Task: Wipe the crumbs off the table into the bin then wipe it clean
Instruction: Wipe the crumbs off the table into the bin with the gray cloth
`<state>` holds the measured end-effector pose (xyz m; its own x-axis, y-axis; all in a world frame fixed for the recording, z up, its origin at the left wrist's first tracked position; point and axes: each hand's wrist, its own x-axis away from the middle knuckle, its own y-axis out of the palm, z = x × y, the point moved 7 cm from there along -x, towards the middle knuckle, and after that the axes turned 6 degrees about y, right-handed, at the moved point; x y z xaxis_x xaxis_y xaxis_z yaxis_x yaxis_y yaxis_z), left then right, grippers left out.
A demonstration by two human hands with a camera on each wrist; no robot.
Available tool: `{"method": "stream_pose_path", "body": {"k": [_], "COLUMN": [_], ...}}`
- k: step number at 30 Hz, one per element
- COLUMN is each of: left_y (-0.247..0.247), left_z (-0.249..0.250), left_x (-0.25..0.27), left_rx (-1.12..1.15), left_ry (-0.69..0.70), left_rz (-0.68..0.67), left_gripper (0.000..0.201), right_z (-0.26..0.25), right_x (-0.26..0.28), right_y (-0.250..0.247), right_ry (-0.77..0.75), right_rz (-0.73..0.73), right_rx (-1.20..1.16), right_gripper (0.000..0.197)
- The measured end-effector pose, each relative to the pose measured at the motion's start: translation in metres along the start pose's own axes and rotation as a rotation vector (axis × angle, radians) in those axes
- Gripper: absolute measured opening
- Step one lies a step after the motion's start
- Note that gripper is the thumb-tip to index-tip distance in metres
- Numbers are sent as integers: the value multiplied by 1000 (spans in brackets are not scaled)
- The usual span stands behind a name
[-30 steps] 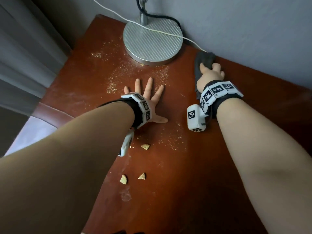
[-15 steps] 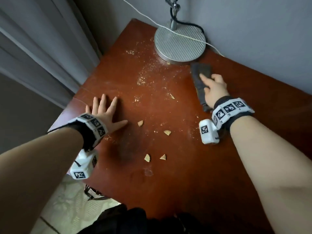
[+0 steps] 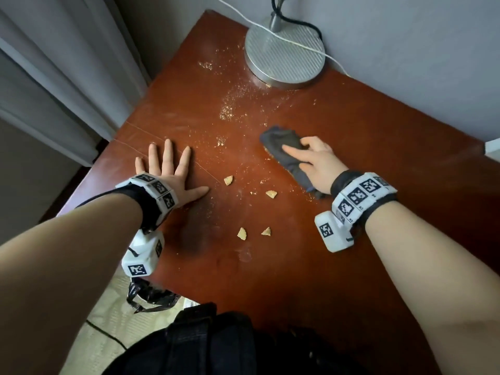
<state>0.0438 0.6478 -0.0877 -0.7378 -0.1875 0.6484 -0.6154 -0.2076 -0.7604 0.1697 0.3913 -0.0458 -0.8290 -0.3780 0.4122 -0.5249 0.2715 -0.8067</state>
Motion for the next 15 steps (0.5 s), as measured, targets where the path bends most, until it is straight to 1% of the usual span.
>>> {"method": "stream_pose_path", "body": {"k": [1, 3, 4, 5, 6, 7, 8, 10, 12, 14, 15], "left_y": [0, 0, 0, 0, 0, 0, 0, -1, 0, -1, -1], "left_z": [0, 0, 0, 1, 1, 1, 1, 0, 0, 1, 1], "left_x": [0, 1, 1, 2, 2, 2, 1, 1, 2, 2, 3], "left_rx": [0, 5, 9, 12, 10, 8, 9, 16, 22, 19, 21], "left_ry": [3, 13, 17, 19, 22, 24, 25, 26, 32, 37, 39], "left_rz": [1, 3, 5, 8, 13, 18, 19, 15, 8, 7, 10], "left_gripper": [96, 96, 97, 97, 97, 97, 97, 98, 98, 98, 98], "right_z": [11, 45, 59, 69, 72, 69, 60, 30, 4, -10, -14], "right_x": [2, 8, 14, 20, 26, 30, 34, 39, 45, 49, 50], "right_y": [-11, -31, -33, -29, -22, -12, -2, 21, 45, 54, 51], "right_ry": [59, 289, 427, 540, 597, 605, 574, 434, 328, 303, 285], "right_rz": [90, 263, 300, 285, 246, 216, 194, 175, 124, 119, 132], "right_rx": [-12, -37, -45, -35, 9, 67, 112, 112, 21, -132, -173], "right_gripper": [50, 48, 47, 48, 52, 57, 60, 62, 54, 44, 43]}}
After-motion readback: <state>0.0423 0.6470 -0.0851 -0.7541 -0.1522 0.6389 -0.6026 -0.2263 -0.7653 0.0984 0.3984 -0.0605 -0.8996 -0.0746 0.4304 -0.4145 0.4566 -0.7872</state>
